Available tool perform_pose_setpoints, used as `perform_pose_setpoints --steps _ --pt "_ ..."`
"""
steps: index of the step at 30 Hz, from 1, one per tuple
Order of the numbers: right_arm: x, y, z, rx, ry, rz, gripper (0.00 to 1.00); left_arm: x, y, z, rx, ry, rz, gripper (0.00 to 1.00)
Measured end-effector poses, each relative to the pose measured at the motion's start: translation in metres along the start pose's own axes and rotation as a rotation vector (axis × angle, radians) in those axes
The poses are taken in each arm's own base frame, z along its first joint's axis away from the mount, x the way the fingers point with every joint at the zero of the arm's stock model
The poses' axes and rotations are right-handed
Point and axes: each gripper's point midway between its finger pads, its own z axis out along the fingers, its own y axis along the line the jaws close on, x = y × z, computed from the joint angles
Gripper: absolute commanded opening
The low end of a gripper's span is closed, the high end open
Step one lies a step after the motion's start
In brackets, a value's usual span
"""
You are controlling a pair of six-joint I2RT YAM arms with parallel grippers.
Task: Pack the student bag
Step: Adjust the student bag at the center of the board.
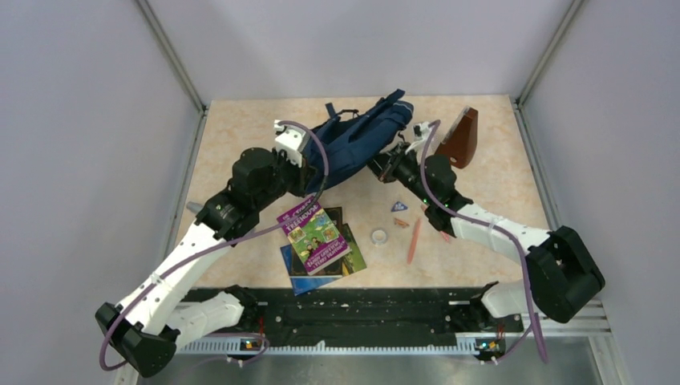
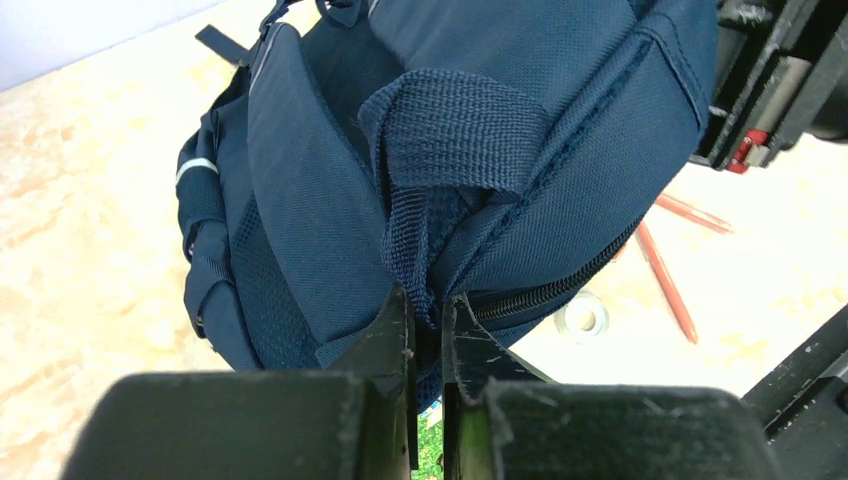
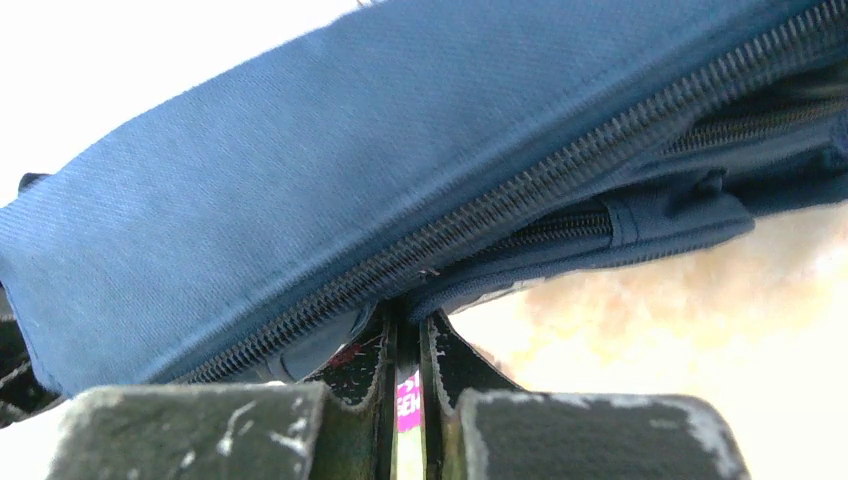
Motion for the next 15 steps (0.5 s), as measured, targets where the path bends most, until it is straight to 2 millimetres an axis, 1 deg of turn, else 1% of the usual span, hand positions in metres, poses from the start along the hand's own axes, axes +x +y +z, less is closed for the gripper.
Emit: perform_pose_setpoints --steps 4,9,12,15 --pt "-0.024 0.020 0.014 -0.011 0.006 -0.126 0.00 -0.012 -0.002 -0.008 0.010 -0.054 -0.007 0.00" --pt "-0.058 0.055 0.040 -0.070 0.024 -0.289 0.00 -0.033 -0.005 -0.023 0.019 -0.147 -0.054 0.00" --pt "-0.068 0.073 0.054 -0.118 0.050 -0.356 0.00 -0.043 -0.005 -0.033 0.016 -0.191 -0.100 0.00" --pt "-0.068 0.085 0.069 -0.160 0.090 -0.412 0.00 -0.047 -0.003 -0.042 -0.002 -0.220 -0.145 0.00"
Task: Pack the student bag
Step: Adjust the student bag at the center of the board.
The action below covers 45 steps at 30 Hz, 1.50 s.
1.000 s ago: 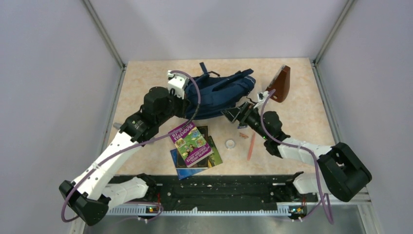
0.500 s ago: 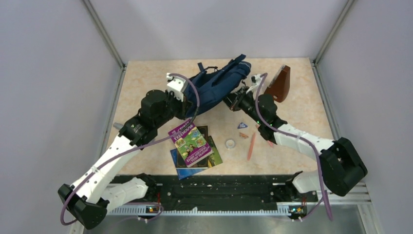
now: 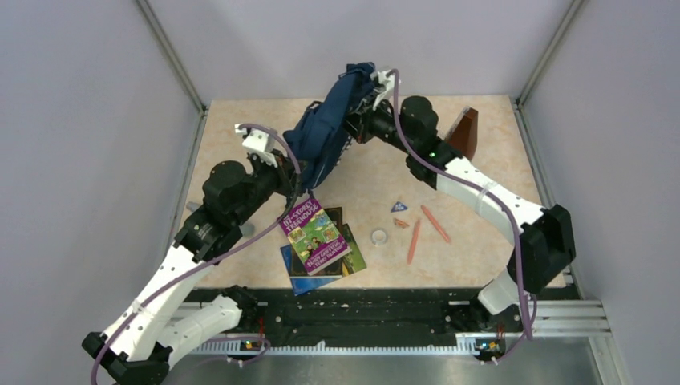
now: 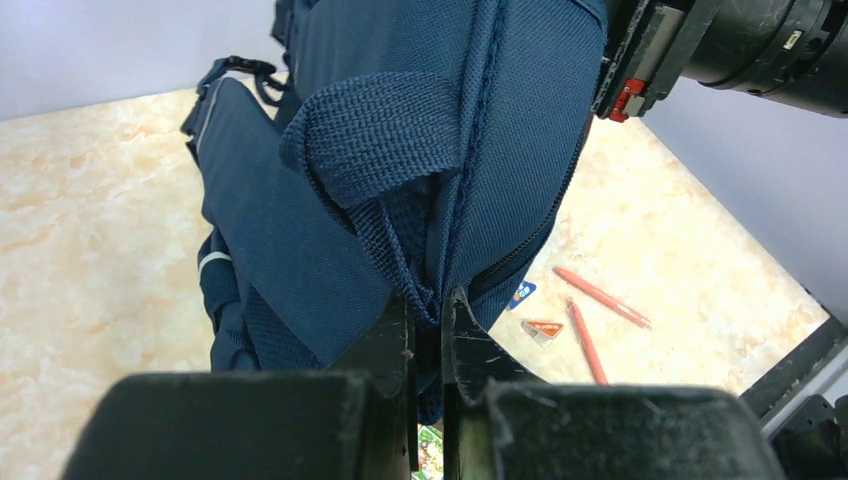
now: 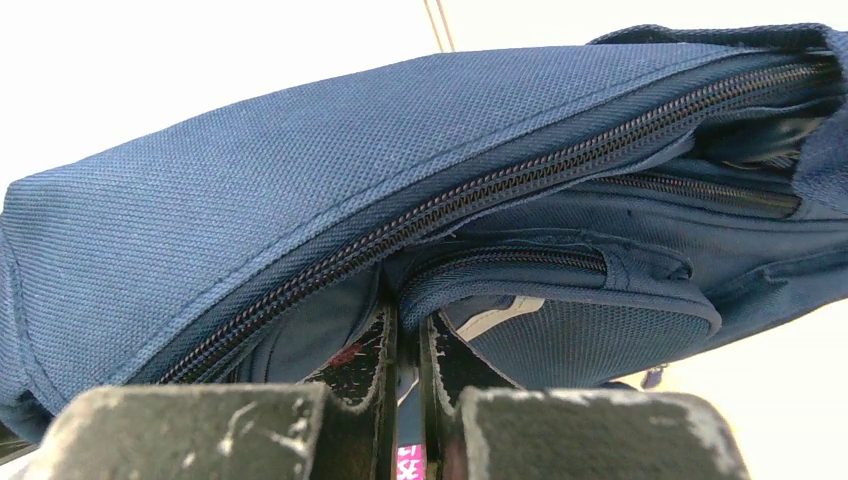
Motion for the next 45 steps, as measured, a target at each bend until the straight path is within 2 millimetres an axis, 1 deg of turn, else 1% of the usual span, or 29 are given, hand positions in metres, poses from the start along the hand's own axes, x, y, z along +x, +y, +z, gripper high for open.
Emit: perform_pose_setpoints --steps 5,10,12,14,16,19,22,26,30,32,34,37,40,41,42,43,44,45 --pt "0.005 0.017 0.025 -0.029 0.056 -0.121 0.00 0.003 0.007 -0.008 -0.046 -0.020 -0.071 0.00" --pt "0.005 0.032 0.048 0.027 0.053 -0.269 0.00 0.003 0.009 -0.009 -0.057 -0.025 -0.114 0.00" --pt "0.003 0.033 0.055 0.052 0.052 -0.293 0.00 0.003 0.009 -0.007 -0.059 -0.023 -0.124 0.00" --pt "0.000 0.030 0.058 0.080 0.049 -0.311 0.00 0.000 0.008 0.000 -0.056 -0.022 -0.129 0.00" --pt "-0.004 0.023 0.060 0.117 0.047 -0.336 0.00 -0.004 0.005 0.010 -0.046 -0.016 -0.134 0.00" --pt "-0.014 0.012 0.056 0.180 0.053 -0.387 0.00 -0.009 -0.003 0.024 -0.009 -0.007 -0.147 0.00" --pt "-0.027 0.005 0.052 0.224 0.052 -0.444 0.00 -0.015 -0.011 0.033 0.033 -0.018 -0.158 0.00" --pt "-0.043 0.002 0.048 0.254 0.041 -0.515 0.00 -0.024 -0.018 0.037 0.071 -0.045 -0.175 0.00" --pt "-0.047 0.003 0.044 0.245 0.048 -0.569 0.00 -0.029 -0.020 0.037 0.088 -0.062 -0.195 0.00" --pt "-0.045 0.008 0.045 0.212 0.053 -0.586 0.00 -0.029 -0.017 0.034 0.075 -0.074 -0.206 0.00" --pt "-0.036 0.015 0.046 0.155 0.062 -0.601 0.00 -0.020 -0.009 0.025 0.036 -0.086 -0.222 0.00" --pt "-0.016 0.032 0.049 0.084 0.068 -0.632 0.00 -0.003 0.009 0.006 -0.046 -0.116 -0.243 0.00" --pt "0.008 0.055 0.053 0.044 0.063 -0.655 0.00 0.017 0.029 -0.014 -0.139 -0.131 -0.265 0.00" --pt "0.014 0.061 0.054 0.040 0.058 -0.656 0.02 0.022 0.036 -0.020 -0.174 -0.140 -0.274 0.00" --pt "0.019 0.067 0.055 0.037 0.050 -0.654 0.08 0.028 0.043 -0.026 -0.208 -0.145 -0.283 0.00" --pt "0.024 0.071 0.056 0.033 0.046 -0.644 0.19 0.035 0.051 -0.032 -0.247 -0.151 -0.291 0.00" --pt "0.028 0.075 0.057 0.027 0.042 -0.628 0.34 0.040 0.058 -0.039 -0.286 -0.161 -0.301 0.00" --pt "0.032 0.079 0.058 0.019 0.036 -0.608 0.46 0.045 0.064 -0.043 -0.315 -0.169 -0.311 0.00"
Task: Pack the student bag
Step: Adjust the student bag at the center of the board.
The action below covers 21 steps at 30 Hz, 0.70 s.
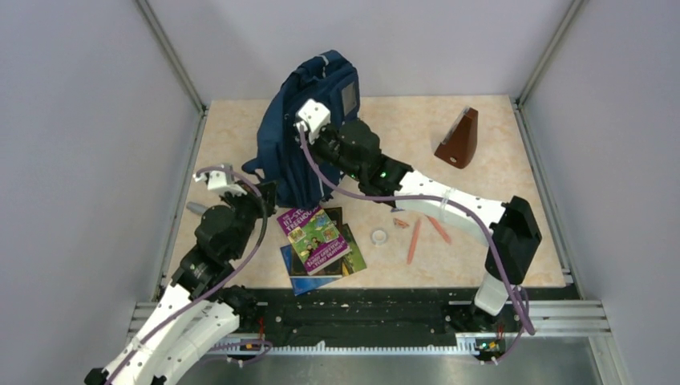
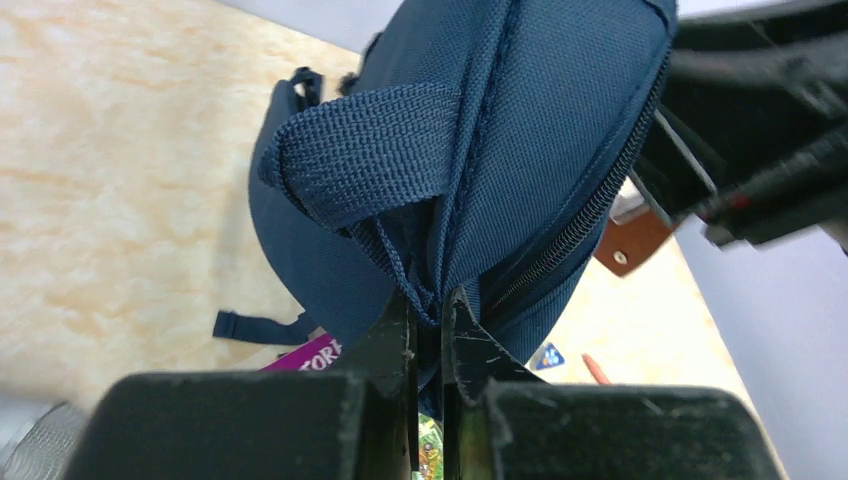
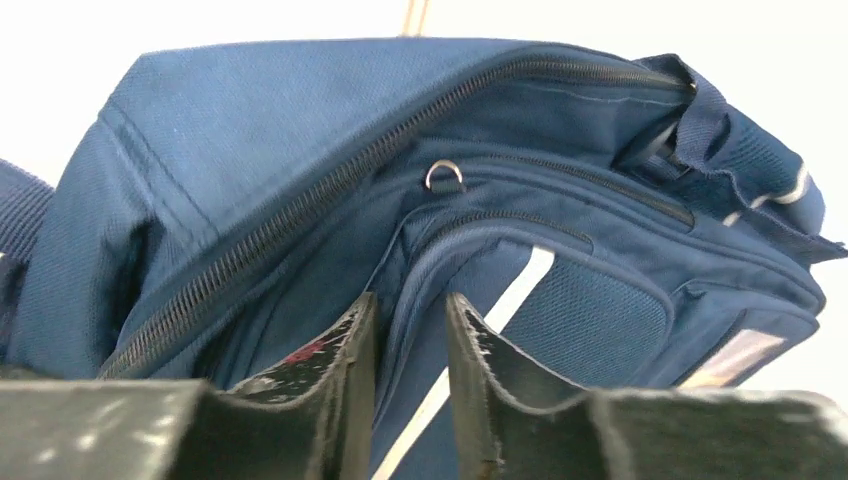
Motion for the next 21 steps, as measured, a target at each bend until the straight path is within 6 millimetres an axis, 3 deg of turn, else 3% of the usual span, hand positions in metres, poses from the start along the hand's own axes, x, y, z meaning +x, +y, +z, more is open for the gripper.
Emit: perform_pose_setpoints --steps 3,7,10,14,18,21 --pt "0.014 0.018 -0.001 -0.032 0.014 0.064 0.67 0.004 0.024 -0.009 -0.083 -0.053 -0.042 0.00" --pt "0.060 0.037 -0.017 -0.065 0.113 0.159 0.82 0.018 0.051 -0.019 -0.164 -0.082 -0.102 0.00" --pt "0.083 0.041 -0.051 -0.062 0.174 0.222 0.85 0.025 0.064 -0.024 -0.204 -0.099 -0.145 0.00" --pt "0.092 0.030 -0.099 -0.001 0.200 0.282 0.88 0.026 0.074 -0.027 -0.251 -0.115 -0.161 0.00" --pt "0.091 0.014 -0.129 0.066 0.177 0.330 0.88 0.026 0.080 -0.027 -0.284 -0.121 -0.145 0.00" --pt "0.107 0.002 -0.143 0.105 0.185 0.380 0.88 0.028 0.084 -0.024 -0.309 -0.107 -0.112 0.00"
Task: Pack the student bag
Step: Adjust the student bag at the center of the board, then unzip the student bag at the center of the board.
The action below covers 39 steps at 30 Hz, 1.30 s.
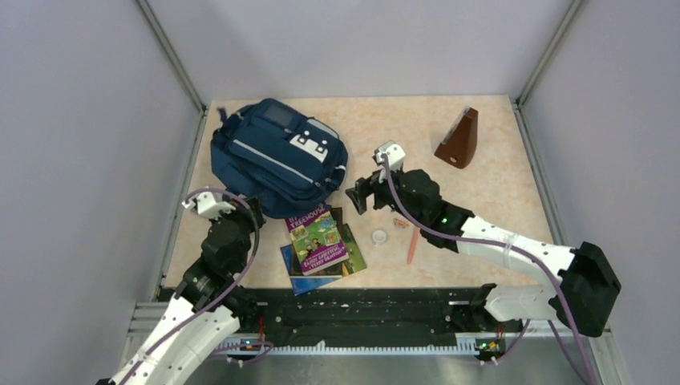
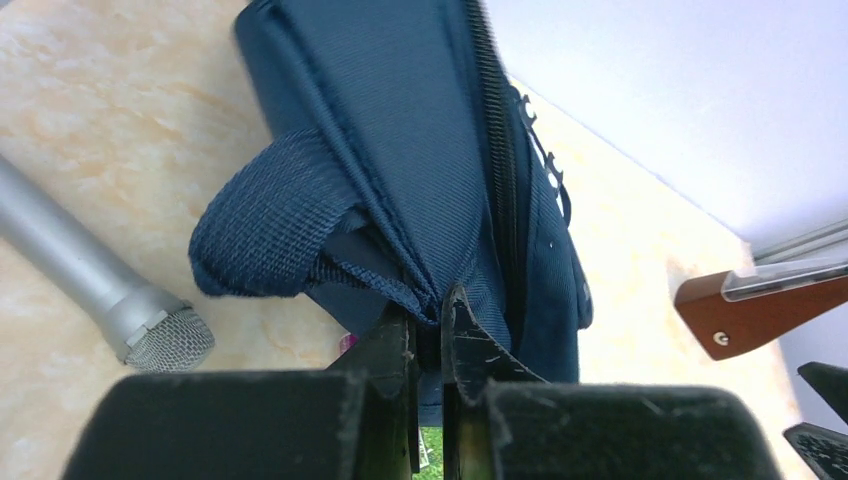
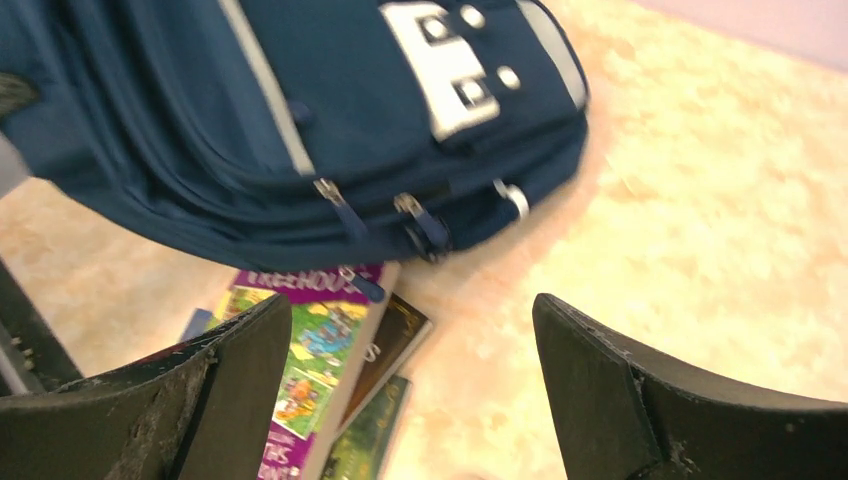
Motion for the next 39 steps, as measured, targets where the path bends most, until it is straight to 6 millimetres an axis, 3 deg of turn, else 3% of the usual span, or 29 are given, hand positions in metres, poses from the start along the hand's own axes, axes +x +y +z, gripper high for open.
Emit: perform_pose_setpoints --steps 5,11,17,23,28,33,39 --pt "0.043 -0.028 -0.002 0.051 0.080 0.063 0.86 -0.004 -0.005 0.006 -0.016 0.016 0.080 0.00" --pt "0.068 -0.024 0.002 -0.039 0.120 0.131 0.83 -0.016 -0.020 0.012 0.010 0.032 0.197 0.00" --pt "0.089 -0.042 0.017 -0.086 0.160 0.201 0.83 -0.025 -0.038 0.014 0.083 0.043 0.298 0.00" --pt "0.118 -0.032 0.037 -0.163 0.239 0.210 0.74 -0.029 -0.044 0.015 0.115 0.060 0.362 0.00" --pt "0.114 -0.029 0.067 -0.194 0.240 0.202 0.70 -0.035 -0.059 0.017 0.143 0.089 0.390 0.00" --pt "0.109 -0.024 0.077 -0.195 0.181 0.245 0.70 -0.036 -0.066 0.017 0.163 0.104 0.386 0.00" --pt "0.102 0.017 0.076 -0.246 0.097 0.265 0.65 -0.038 -0.077 0.016 0.195 0.121 0.344 0.00"
